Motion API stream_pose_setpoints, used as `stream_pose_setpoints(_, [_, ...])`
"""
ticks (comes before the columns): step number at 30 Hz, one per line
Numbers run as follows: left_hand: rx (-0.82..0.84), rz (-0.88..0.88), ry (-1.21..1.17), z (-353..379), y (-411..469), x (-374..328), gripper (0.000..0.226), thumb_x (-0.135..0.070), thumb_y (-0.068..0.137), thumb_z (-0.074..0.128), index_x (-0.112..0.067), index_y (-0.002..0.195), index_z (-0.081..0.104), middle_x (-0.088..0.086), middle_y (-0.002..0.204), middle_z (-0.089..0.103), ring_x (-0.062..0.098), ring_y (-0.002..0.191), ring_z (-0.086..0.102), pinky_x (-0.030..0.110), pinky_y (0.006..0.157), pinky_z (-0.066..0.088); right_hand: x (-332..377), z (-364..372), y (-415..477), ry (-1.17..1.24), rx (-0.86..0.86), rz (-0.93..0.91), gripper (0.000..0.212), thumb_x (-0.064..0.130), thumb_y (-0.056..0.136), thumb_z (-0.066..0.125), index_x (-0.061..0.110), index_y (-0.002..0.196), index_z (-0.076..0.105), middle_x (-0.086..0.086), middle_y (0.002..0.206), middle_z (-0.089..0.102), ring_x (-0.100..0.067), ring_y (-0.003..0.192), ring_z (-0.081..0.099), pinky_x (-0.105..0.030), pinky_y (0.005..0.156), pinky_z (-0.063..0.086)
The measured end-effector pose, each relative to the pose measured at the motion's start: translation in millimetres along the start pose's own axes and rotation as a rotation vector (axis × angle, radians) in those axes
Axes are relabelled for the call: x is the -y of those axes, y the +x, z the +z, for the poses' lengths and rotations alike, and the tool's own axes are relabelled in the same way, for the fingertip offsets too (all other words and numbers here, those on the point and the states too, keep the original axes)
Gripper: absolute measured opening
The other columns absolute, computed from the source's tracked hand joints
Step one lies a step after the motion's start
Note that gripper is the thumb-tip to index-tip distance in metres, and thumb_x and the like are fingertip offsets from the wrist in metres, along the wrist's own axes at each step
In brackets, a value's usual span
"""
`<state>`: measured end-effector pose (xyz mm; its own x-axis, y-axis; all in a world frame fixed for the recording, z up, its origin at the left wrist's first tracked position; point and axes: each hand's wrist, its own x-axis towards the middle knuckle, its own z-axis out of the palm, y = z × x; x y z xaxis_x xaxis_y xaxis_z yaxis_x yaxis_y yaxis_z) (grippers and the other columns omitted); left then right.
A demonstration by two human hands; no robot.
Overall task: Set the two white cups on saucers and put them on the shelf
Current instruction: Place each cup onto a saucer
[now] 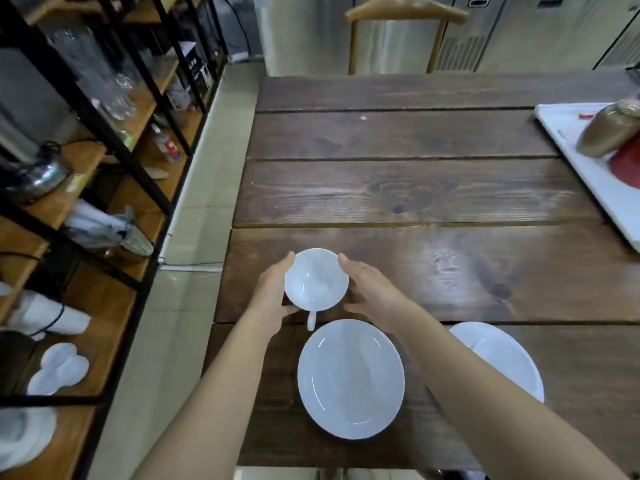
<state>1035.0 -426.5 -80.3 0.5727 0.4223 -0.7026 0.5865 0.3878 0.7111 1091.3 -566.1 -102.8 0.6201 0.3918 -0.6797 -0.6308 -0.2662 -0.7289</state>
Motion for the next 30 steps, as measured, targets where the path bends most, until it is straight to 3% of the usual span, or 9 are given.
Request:
stream_pose_setpoints(6, [0.065, -0.043, -0.079, -2, 6, 1, 0.03, -0.039, 0.09, 0.056, -0.021, 0.114, 0.058, 0.008, 0.116, 0.059, 0.026, 0.095, 0.057, 0.045, 0.087, 0.051, -1, 8, 5, 0.117, 0.084, 0.01, 0.057, 0.056, 0.084, 0.052, 0.02, 0.129, 0.054, -0.01, 0.129, 0.058, -0.032, 0.115, 0.057, -0.048, 0.093, 0.053])
stream_pose_setpoints(9, [0.081, -0.035, -0.063, -2, 6, -1, 0.031, -0.038, 0.089, 0.057, -0.021, 0.115, 0.059, 0.009, 0.12, 0.06, 0.028, 0.104, 0.057, 0.046, 0.089, 0.051, -2, 6, 3, 0.126, 0.035, 0.0, 0.057, 0.054, 0.084, 0.053, 0.018, 0.129, 0.054, -0.012, 0.125, 0.06, -0.033, 0.11, 0.061, -0.047, 0.088, 0.056])
stream_pose_setpoints(13, [0.113, -0.017, -0.047, -2, -5, 0, 0.037, -0.038, 0.087, 0.06, -0.02, 0.12, 0.058, 0.007, 0.124, 0.057, 0.027, 0.107, 0.055, 0.042, 0.075, 0.054, -3, 3, -7, 0.076, -0.067, 0.008, 0.065, 0.054, 0.074, 0.059, 0.018, 0.128, 0.054, -0.013, 0.124, 0.06, -0.034, 0.105, 0.063, -0.047, 0.08, 0.059])
stream_pose_setpoints(20, [0.144, 0.038, 0.031, -2, -37, 19, 0.043, -0.04, 0.088, 0.058, -0.018, 0.125, 0.056, 0.006, 0.123, 0.058, 0.021, 0.093, 0.058, 0.037, 0.063, 0.056, -21, -11, -43, 0.047, -0.046, -0.048, 0.053, 0.05, 0.081, 0.061, 0.016, 0.123, 0.057, -0.008, 0.126, 0.058, -0.03, 0.111, 0.06, -0.042, 0.076, 0.061])
stream_pose_setpoints(23, [0.154, 0.008, 0.03, 1, -52, 34, 0.045, -0.04, 0.087, 0.059, -0.017, 0.126, 0.055, 0.006, 0.125, 0.057, 0.022, 0.095, 0.058, 0.032, 0.054, 0.055, -33, -16, -58, 0.007, -0.052, -0.045, 0.052, 0.05, 0.084, 0.059, 0.017, 0.125, 0.055, -0.005, 0.128, 0.056, -0.028, 0.111, 0.058, -0.04, 0.076, 0.061])
stream_pose_setpoints(30, [0.139, -0.068, 0.032, 3, -71, 68, 0.046, -0.04, 0.089, 0.058, -0.021, 0.13, 0.051, 0.004, 0.121, 0.053, 0.022, 0.091, 0.055, 0.043, 0.073, 0.058, -62, -18, -81, -0.087, -0.077, -0.018, 0.048, 0.044, 0.089, 0.056, 0.019, 0.129, 0.049, -0.002, 0.129, 0.051, -0.025, 0.115, 0.053, -0.042, 0.085, 0.058])
